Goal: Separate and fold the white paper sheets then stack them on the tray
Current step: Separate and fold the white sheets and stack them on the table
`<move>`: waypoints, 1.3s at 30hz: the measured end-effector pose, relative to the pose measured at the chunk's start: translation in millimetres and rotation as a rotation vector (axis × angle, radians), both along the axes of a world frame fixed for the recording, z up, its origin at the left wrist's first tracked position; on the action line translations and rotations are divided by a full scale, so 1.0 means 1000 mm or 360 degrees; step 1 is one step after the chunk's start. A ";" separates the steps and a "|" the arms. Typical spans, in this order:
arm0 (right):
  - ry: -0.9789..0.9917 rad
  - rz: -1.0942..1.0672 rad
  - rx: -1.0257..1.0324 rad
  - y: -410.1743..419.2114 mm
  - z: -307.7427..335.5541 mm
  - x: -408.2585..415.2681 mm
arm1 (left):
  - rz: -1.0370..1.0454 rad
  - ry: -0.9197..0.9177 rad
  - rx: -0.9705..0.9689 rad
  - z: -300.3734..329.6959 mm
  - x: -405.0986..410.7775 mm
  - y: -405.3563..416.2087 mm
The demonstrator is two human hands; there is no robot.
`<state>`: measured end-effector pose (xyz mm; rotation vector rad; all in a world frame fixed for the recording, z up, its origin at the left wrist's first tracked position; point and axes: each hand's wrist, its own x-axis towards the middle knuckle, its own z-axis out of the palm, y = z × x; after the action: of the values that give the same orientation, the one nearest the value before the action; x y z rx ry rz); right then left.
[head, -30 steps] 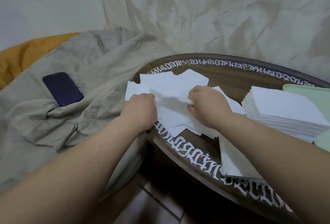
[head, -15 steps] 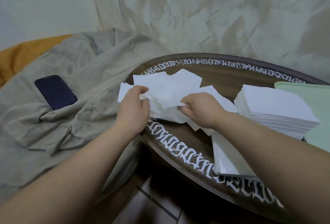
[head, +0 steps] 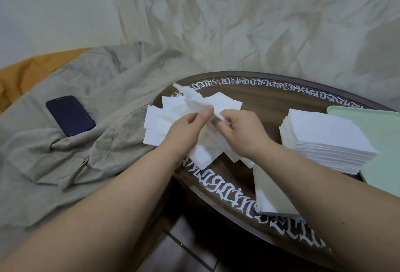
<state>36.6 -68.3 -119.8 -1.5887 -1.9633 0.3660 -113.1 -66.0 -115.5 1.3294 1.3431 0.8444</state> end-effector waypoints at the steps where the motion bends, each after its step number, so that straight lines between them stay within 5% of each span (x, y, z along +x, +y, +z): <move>1: -0.0026 0.0122 -0.0080 -0.003 -0.001 -0.005 | 0.0063 -0.0171 -0.0114 -0.001 0.003 0.002; 6: -0.0172 0.0391 -0.0332 -0.017 0.001 -0.010 | 0.0633 -0.0585 -0.0269 -0.012 -0.001 0.012; 14: 0.0730 -0.0360 -0.0300 -0.008 0.011 0.004 | 0.0495 -0.1246 -0.0265 0.009 -0.030 0.011; 18: 0.1244 -0.0295 -0.0498 -0.010 0.018 -0.004 | 0.0386 -0.1230 -0.0358 0.011 -0.039 0.000; 22: 0.1374 -0.0259 -0.0574 -0.019 0.021 -0.013 | 0.0351 -0.1119 -0.0425 0.008 -0.041 -0.012; 33: 0.0573 -0.0561 -0.0269 -0.034 0.011 -0.007 | 0.0409 -0.0962 -0.0302 -0.007 -0.028 -0.032; 39: 0.1244 -0.0277 -0.0740 -0.038 0.013 -0.016 | 0.0468 -0.0906 -0.0256 -0.007 -0.024 -0.041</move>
<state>20.3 -106.2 -106.4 -1.5272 -1.1764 1.2258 -137.5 -107.3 -122.5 0.6944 1.1273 1.1805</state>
